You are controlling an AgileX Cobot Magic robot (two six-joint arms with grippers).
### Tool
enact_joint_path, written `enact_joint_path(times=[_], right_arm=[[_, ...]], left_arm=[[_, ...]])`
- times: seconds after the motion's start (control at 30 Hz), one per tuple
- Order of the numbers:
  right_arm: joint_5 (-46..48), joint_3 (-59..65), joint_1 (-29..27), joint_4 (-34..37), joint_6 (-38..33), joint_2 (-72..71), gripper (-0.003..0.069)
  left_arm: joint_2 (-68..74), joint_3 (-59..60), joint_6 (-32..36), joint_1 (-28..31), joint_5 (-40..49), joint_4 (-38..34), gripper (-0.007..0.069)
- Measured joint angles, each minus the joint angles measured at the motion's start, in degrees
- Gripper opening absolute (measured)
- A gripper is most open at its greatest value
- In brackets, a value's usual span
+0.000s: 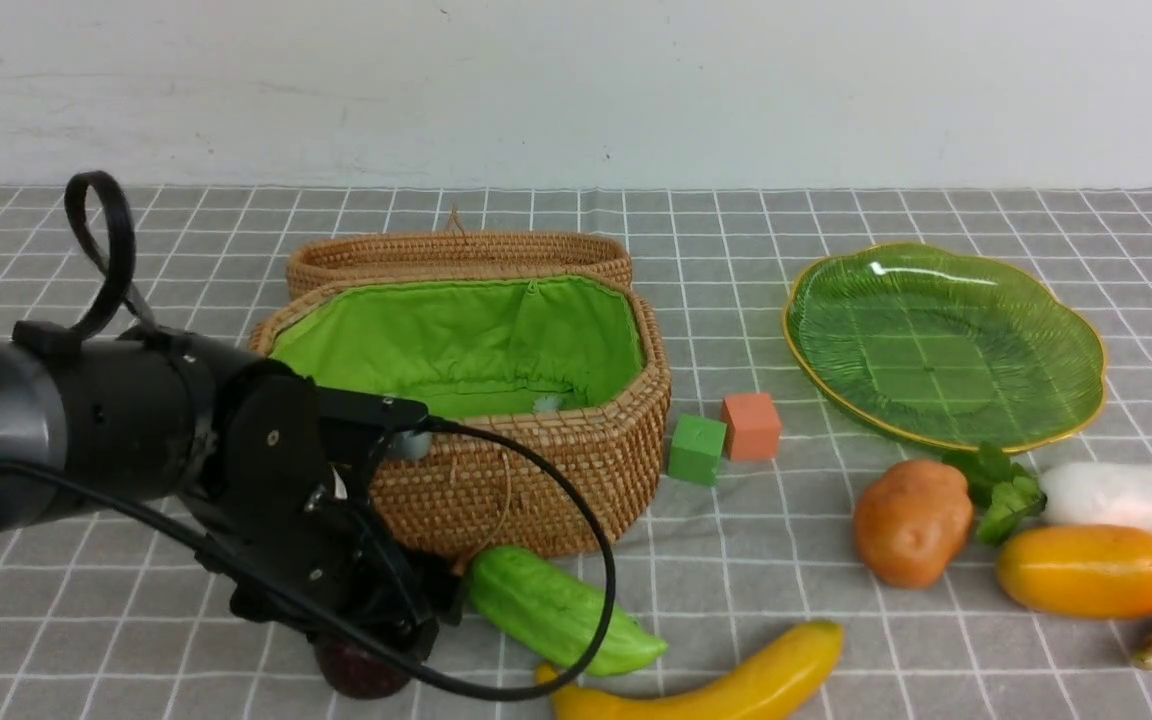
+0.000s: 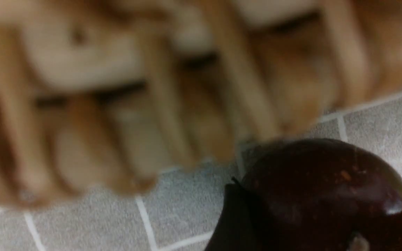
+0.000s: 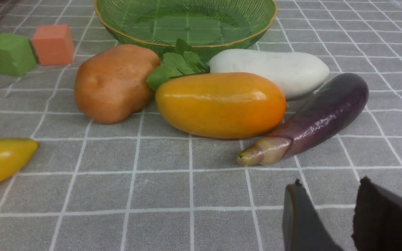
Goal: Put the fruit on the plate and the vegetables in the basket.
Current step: Grab a mangosteen with your left arm and put it on the plate on the right
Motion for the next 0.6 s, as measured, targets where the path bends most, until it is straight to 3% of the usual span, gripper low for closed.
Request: enact_joint_path(times=[0.37, 0.6], right_arm=[[0.00, 0.00, 0.00, 0.00, 0.00, 0.00, 0.0240], [0.00, 0.00, 0.00, 0.00, 0.00, 0.00, 0.0240]], left_arm=[[-13.10, 0.00, 2.13, 0.00, 10.91, -2.08, 0.0550], [-19.82, -7.40, 5.15, 0.00, 12.89, -10.73, 0.0550]])
